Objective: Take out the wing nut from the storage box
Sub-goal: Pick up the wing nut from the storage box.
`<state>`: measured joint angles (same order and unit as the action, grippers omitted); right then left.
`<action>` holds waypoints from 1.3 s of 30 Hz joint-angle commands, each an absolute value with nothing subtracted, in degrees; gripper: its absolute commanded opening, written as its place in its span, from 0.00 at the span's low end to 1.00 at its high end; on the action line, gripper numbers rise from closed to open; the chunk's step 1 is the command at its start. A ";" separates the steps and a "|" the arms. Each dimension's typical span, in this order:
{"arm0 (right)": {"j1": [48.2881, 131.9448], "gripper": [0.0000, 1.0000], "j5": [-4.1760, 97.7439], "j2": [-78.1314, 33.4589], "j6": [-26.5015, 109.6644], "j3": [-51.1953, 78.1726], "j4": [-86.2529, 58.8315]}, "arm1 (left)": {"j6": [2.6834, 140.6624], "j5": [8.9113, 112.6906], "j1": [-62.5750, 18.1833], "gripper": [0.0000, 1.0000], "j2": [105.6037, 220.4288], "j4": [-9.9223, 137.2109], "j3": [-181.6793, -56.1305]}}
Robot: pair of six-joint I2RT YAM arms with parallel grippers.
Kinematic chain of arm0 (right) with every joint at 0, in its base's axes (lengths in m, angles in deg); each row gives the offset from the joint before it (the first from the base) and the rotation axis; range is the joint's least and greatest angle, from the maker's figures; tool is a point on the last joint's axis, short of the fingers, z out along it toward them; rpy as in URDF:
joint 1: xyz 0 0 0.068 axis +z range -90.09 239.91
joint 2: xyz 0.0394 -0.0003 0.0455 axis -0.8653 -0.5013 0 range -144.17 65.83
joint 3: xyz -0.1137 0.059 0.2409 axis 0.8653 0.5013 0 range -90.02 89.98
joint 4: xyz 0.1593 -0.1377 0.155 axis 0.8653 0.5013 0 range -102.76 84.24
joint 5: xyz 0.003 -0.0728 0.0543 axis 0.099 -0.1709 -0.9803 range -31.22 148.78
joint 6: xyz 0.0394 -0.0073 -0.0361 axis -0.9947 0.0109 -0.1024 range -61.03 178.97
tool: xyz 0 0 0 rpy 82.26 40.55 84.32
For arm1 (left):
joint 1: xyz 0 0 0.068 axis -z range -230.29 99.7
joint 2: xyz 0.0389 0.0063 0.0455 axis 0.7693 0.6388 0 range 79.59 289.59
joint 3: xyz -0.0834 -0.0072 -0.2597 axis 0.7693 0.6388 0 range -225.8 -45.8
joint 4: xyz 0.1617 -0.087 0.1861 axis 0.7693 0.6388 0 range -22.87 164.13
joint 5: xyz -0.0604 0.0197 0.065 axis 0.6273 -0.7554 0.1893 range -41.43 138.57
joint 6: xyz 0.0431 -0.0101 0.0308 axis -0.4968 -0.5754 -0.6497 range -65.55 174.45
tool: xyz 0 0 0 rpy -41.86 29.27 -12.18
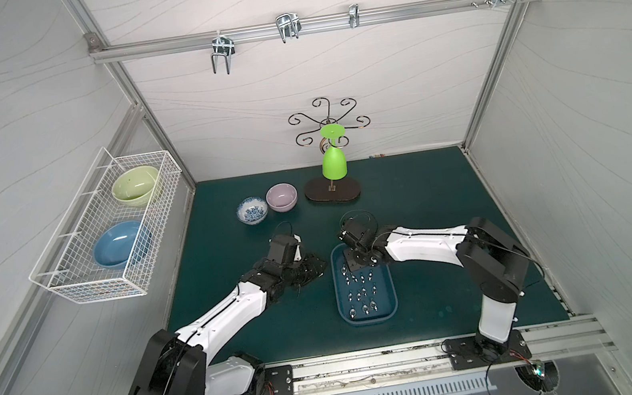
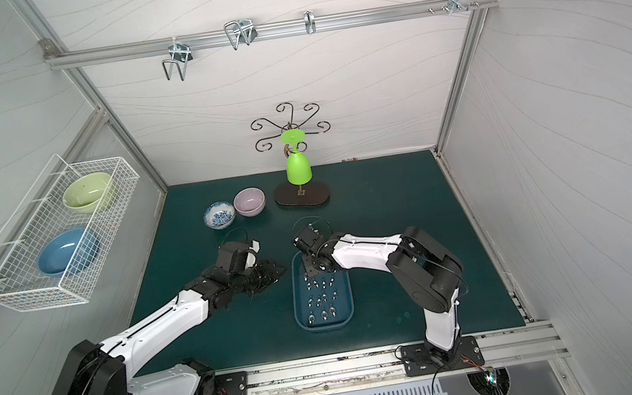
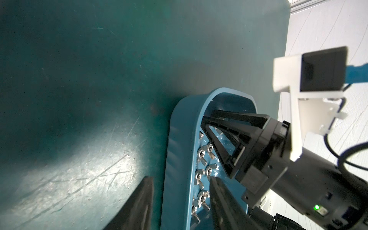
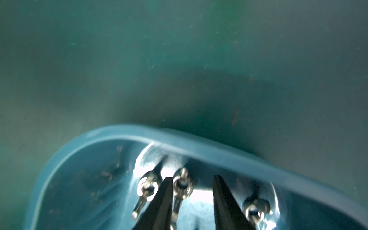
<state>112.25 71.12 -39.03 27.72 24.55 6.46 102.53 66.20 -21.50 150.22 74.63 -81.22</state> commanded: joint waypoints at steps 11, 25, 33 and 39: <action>111.95 0.25 69.59 -42.39 27.42 23.10 4.50 | 101.16 66.85 -22.26 0.49 151.97 72.49 -82.01; 113.04 0.00 72.11 -41.40 28.42 23.97 3.85 | 101.94 67.12 -22.26 0.48 152.36 71.61 -81.24; 115.66 0.00 75.50 -37.20 29.26 24.12 5.24 | 102.84 68.66 -22.17 0.46 153.18 70.86 -82.09; 116.89 0.00 78.67 -31.94 28.65 25.23 8.10 | 102.28 69.37 -21.49 0.46 151.71 71.73 -83.78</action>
<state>116.36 75.75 -35.77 28.77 24.51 5.39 102.70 68.32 -21.96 152.60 73.19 -81.29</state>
